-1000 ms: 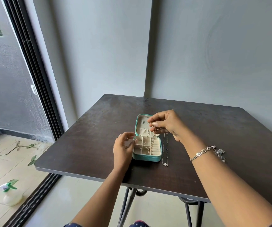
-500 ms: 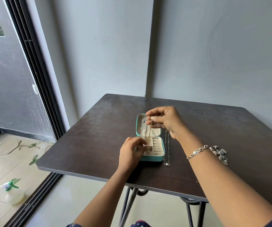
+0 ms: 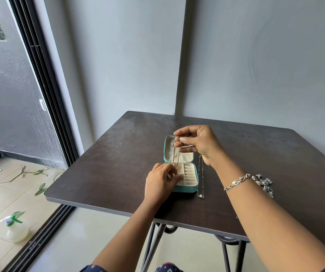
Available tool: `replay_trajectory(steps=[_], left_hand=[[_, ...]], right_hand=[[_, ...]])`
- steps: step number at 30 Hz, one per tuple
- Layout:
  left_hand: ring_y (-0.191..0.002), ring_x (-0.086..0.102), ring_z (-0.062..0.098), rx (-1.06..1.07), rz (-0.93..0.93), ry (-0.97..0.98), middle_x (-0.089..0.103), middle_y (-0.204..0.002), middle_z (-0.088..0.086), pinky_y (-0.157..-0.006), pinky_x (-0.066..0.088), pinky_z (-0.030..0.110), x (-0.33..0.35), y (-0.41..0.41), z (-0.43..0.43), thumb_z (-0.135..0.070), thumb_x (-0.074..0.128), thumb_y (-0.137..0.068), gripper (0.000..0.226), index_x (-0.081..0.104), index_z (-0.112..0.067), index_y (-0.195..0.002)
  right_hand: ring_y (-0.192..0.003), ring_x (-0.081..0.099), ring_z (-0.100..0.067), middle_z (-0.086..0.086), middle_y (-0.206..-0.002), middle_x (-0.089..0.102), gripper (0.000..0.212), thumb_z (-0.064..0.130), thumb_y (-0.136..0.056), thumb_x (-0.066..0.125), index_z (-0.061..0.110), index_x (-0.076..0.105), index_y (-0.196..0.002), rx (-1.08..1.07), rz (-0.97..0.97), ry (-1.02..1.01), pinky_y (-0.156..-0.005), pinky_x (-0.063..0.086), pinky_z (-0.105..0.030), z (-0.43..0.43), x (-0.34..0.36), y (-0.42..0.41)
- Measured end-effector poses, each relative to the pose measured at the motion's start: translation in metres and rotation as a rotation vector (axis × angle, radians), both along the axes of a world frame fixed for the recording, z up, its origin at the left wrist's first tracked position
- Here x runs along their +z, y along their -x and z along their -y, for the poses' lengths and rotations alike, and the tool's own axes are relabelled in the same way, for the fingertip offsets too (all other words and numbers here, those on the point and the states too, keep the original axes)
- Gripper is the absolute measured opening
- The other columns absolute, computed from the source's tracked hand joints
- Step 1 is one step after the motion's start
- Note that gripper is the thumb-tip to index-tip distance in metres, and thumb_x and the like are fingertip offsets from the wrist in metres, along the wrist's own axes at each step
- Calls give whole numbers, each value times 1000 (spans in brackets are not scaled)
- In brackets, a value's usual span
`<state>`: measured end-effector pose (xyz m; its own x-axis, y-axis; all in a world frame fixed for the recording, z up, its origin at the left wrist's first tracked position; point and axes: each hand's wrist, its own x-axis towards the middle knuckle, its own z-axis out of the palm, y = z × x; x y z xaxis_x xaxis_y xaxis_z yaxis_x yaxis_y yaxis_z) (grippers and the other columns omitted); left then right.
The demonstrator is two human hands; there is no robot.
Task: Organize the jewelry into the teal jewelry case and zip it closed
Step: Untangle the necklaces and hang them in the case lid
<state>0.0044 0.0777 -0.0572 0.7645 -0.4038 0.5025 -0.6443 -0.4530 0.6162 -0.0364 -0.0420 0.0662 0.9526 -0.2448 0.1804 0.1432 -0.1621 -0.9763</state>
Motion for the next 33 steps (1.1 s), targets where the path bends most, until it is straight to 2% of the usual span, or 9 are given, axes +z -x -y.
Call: replay_trajectory(steps=[6, 9, 14, 19, 22, 25, 27, 30, 33], left_hand=[[-87, 53, 15, 5, -16, 34, 65, -87, 1, -70, 48, 32, 1, 1, 0, -23, 64, -84, 12, 64, -11, -85], [-83, 53, 15, -23, -70, 135, 64, -82, -4, -69, 42, 24, 1, -1, -3, -16, 67, -82, 8, 65, -8, -83], [-75, 53, 1, -62, -208, 278, 59, -73, -16, -68, 38, 12, -1, -2, -8, -15, 69, -80, 6, 64, -14, -77], [-64, 52, -3, -78, -285, 325, 62, -66, -13, -60, 38, 12, 5, -7, -10, -16, 68, -81, 14, 61, -19, -69], [-58, 49, -6, -110, -313, 337, 60, -63, -11, -57, 37, 10, 15, -10, -10, -16, 68, -82, 15, 61, -13, -69], [-59, 51, -4, -155, -349, 401, 62, -66, -4, -59, 39, 11, 24, -15, -11, -20, 68, -80, 19, 62, -4, -71], [-60, 55, -1, -201, -405, 458, 65, -67, 1, -59, 42, 13, 32, -15, -12, -24, 65, -79, 19, 61, -8, -70], [-55, 56, -3, -253, -432, 508, 63, -66, 8, -55, 40, 10, 45, -13, -11, -7, 63, -84, 18, 57, -10, -68], [-49, 54, -4, -275, -421, 533, 59, -63, 9, -51, 39, 8, 60, -12, -10, 0, 59, -85, 13, 56, 1, -72]], right_hand=[[-55, 65, -7, -6, -71, 63, 22, -14, -83, 51, 3, 64, -84, -7, 16, 7, -56, 55, -23, -1, 0, -3], [-55, 65, -6, -7, -71, 62, 21, -15, -83, 51, 1, 63, -87, -16, 17, 9, -56, 55, -22, 1, -1, -4], [-52, 64, -5, -9, -72, 61, 20, -15, -83, 50, -1, 62, -91, -54, 0, -24, -54, 54, -20, 7, -8, -7], [-55, 64, -5, -8, -72, 62, 21, -15, -83, 51, 1, 64, -87, -82, -35, -14, -54, 53, -19, 13, -21, -11], [-54, 64, -5, -8, -72, 62, 22, -14, -82, 52, 4, 63, -82, -84, -58, -28, -53, 53, -19, 16, -28, -14], [-53, 64, -4, -9, -71, 61, 22, -14, -82, 52, 5, 63, -79, -86, -80, -57, -52, 54, -19, 16, -34, -15], [-51, 63, -4, -10, -71, 60, 23, -15, -82, 53, 6, 63, -77, -88, -96, -65, -53, 54, -20, 17, -37, -16], [-50, 63, -4, -10, -70, 60, 23, -15, -82, 52, 4, 63, -77, -94, -131, -55, -55, 55, -22, 18, -44, -16], [-48, 62, -4, -10, -69, 59, 19, -16, -82, 51, -4, 63, -90, -101, -184, -41, -52, 54, -19, 18, -52, -20]])
